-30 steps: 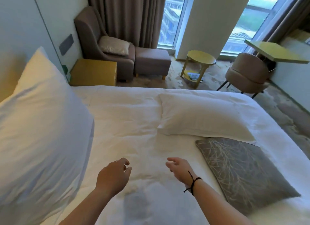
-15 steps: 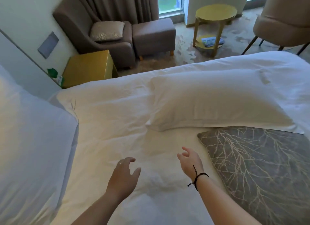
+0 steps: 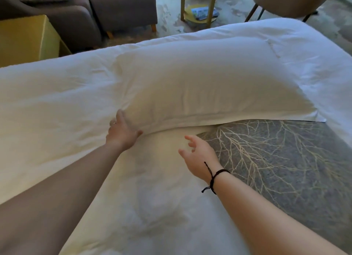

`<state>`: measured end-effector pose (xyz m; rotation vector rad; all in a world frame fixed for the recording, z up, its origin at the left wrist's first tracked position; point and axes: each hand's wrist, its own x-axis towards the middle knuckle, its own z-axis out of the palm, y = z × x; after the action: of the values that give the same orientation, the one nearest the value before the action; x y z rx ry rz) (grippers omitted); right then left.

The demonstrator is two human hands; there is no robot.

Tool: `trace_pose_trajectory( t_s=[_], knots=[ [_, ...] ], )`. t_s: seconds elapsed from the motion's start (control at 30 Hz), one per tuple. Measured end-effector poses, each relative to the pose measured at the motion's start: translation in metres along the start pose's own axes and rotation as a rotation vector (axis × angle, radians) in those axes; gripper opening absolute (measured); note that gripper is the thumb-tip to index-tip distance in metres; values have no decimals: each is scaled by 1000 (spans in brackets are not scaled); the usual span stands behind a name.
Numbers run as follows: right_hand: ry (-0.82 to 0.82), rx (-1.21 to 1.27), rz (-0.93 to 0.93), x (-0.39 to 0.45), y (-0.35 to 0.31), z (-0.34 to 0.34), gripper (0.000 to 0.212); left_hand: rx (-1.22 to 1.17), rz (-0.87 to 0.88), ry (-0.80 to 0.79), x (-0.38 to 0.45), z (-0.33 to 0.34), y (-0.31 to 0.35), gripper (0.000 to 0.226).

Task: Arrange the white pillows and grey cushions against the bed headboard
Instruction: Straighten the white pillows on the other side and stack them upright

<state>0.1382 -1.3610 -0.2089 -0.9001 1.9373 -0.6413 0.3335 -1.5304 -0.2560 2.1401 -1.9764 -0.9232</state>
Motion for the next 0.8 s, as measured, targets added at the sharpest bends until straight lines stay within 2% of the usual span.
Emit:
trace_pose_trajectory(
  t_s=[0.07, 0.2, 0.23, 0.37, 0.47, 0.57, 0.7, 0.8],
  knots=[
    [13, 0, 0, 0, 10, 2, 54, 19, -57, -43, 14, 10, 5, 97],
    [9, -1, -15, -4, 19, 11, 54, 116, 25, 58, 19, 23, 4, 39],
    [8, -16, -29, -5, 20, 12, 54, 170, 68, 81, 15, 23, 3, 34],
    [27, -178, -85, -10, 17, 7, 58, 316, 244, 75, -10, -1, 2, 29],
    [91, -459, -238, -20, 7, -3, 62, 409, 368, -3, -54, -31, 4, 32],
    [149, -653, -373, -45, 0, -9, 74, 393, 508, -64, -126, -40, 12, 37],
    [144, -719, -426, -97, -7, -13, 87, 297, 492, -93, -229, -54, 19, 32],
    [185, -691, -505, -138, -12, -12, 84, 218, 410, -91, -285, -79, 15, 35]
  ],
)
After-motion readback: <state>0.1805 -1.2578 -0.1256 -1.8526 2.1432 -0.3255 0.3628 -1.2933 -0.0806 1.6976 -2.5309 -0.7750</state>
